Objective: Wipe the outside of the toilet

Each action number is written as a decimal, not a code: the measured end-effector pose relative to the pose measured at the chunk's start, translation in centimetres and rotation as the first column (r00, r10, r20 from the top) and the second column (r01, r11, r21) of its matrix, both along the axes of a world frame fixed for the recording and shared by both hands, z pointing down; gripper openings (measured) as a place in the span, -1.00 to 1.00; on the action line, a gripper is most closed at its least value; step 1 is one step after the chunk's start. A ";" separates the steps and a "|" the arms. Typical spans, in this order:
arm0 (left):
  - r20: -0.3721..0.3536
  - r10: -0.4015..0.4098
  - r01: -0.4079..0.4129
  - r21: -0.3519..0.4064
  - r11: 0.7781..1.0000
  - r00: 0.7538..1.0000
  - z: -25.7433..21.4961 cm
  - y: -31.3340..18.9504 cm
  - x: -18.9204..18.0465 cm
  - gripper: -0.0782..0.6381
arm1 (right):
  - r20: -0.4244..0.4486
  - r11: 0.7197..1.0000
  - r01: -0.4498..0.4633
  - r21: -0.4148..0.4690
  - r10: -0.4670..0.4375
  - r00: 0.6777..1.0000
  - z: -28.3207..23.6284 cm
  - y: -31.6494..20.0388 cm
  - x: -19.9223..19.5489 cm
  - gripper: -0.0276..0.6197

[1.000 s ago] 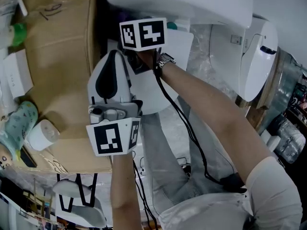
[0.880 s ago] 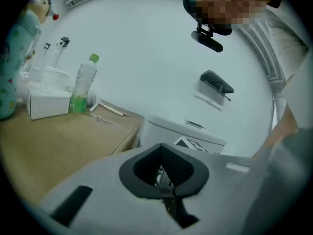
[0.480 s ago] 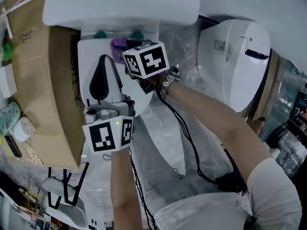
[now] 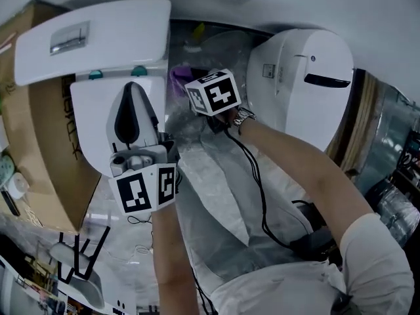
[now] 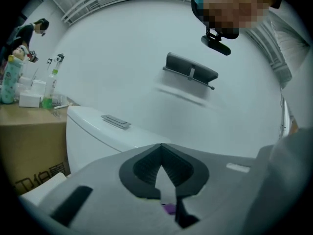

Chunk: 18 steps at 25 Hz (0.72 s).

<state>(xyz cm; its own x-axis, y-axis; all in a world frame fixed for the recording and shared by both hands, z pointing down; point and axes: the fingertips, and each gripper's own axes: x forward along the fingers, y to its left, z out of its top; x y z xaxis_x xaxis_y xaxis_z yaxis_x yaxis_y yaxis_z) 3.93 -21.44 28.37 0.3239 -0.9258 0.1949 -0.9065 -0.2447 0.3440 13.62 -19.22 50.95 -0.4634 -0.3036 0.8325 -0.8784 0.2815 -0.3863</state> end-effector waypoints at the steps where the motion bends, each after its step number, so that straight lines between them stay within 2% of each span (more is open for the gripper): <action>1: 0.006 0.002 -0.002 -0.002 1.000 1.000 0.2 -0.1 0.9 -0.77 | 0.001 1.000 -0.021 -0.005 0.021 1.000 0.5 -0.3 1.3 -0.44; 5: 0.021 0.035 -0.035 -0.032 0.999 0.999 1.9 0.5 4.1 -0.77 | 0.026 0.992 -0.125 -0.036 0.126 0.992 2.7 -1.1 5.3 -0.44; 8: 0.040 0.066 -0.064 -0.055 0.996 0.997 3.7 0.9 5.8 -0.77 | 0.084 0.978 -0.198 -0.059 0.202 0.976 4.7 -1.8 6.6 -0.44; 11: 0.049 0.074 -0.071 -0.062 0.996 0.996 5.4 0.9 6.7 -0.77 | 0.102 0.963 -0.259 -0.072 0.266 0.959 6.9 -2.9 7.3 -0.44; 18: 0.071 0.092 -0.089 -0.046 0.995 0.993 9.7 0.8 7.0 -0.77 | 0.174 0.963 -0.265 -0.049 0.269 0.947 10.9 -5.0 5.1 -0.44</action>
<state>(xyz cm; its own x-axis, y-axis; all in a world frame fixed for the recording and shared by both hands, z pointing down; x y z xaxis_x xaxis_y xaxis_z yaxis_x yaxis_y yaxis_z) 10.91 -20.62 38.06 0.3895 -0.8835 0.2602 -0.9044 -0.3135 0.2893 18.73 -24.20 61.84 -0.5092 -0.4173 0.7528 -0.8366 0.0345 -0.5467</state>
